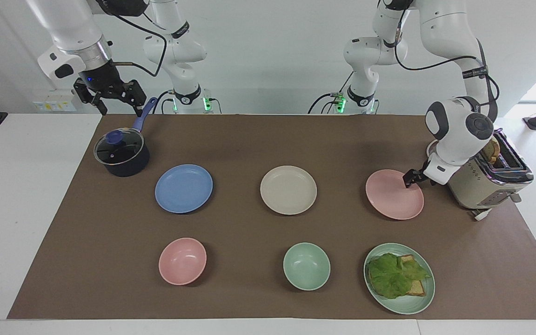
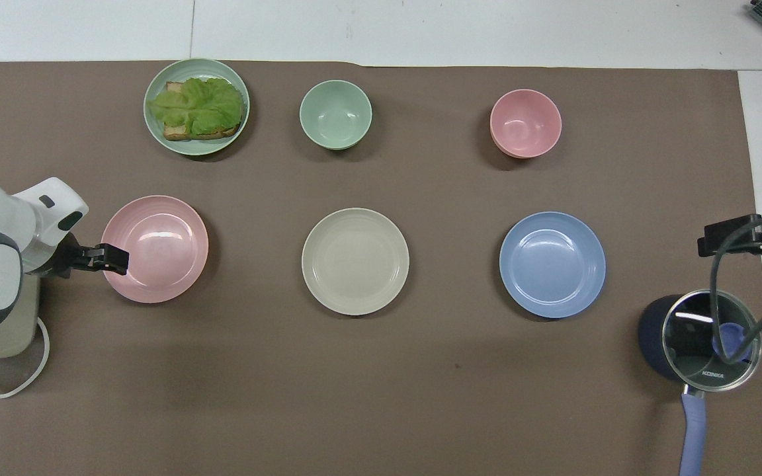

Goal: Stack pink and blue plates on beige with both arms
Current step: 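Reach the left gripper to the pink plate rim and grasp it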

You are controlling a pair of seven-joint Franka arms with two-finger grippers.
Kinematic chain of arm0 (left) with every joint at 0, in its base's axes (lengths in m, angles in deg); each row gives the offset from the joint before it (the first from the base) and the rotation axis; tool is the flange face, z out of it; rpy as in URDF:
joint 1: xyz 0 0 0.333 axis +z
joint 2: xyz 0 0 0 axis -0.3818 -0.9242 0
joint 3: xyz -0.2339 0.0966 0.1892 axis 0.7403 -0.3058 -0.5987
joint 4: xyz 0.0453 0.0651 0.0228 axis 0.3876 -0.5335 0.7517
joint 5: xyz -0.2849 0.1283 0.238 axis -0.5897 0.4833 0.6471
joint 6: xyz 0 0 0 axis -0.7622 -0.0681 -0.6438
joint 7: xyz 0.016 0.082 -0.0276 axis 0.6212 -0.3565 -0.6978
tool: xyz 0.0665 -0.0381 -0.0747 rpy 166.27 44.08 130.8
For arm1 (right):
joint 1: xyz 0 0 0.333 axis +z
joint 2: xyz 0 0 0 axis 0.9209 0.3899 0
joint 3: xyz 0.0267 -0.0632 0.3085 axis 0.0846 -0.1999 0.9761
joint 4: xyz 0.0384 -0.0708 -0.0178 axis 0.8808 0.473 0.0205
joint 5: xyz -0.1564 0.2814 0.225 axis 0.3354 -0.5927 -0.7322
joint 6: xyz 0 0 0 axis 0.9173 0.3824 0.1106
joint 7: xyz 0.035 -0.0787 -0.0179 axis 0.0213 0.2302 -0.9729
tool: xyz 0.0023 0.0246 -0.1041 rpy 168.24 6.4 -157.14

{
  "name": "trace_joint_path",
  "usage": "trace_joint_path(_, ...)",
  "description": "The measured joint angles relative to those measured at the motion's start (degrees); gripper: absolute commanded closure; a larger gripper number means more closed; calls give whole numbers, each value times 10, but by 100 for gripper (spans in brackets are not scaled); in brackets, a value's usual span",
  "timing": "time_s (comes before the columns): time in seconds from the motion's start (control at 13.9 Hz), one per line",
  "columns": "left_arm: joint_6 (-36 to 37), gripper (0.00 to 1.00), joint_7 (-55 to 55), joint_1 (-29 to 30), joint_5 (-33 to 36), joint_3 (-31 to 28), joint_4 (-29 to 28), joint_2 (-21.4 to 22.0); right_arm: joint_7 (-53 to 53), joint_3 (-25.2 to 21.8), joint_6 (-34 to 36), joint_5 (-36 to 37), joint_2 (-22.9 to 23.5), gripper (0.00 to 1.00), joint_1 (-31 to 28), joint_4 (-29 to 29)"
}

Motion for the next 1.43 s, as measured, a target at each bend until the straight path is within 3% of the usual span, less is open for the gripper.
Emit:
trace_joint_path(0.14, -10, 6, 0, 0, 0, 2, 0, -12, 0, 0, 0, 0, 0, 0, 0, 0)
trace_joint_path(0.29, -17, 43, 0, 0, 0, 4, 0, -19, 0, 0, 0, 0, 0, 0, 0, 0)
trace_joint_path(0.36, -18, 56, 0, 0, 0, 5, 0, -20, 0, 0, 0, 0, 0, 0, 0, 0)
trace_joint_path(0.65, -15, 98, -1, -2, 0, 8, 12, -20, 0, 0, 0, 0, 0, 0, 0, 0)
trace_joint_path(1.08, 42, 100, -1, -2, -1, 6, 50, -20, 0, 0, 0, 0, 0, 0, 0, 0)
trace_joint_path(1.43, 188, 100, 3, -3, -47, 9, 138, -19, 0, 0, 0, 0, 0, 0, 0, 0)
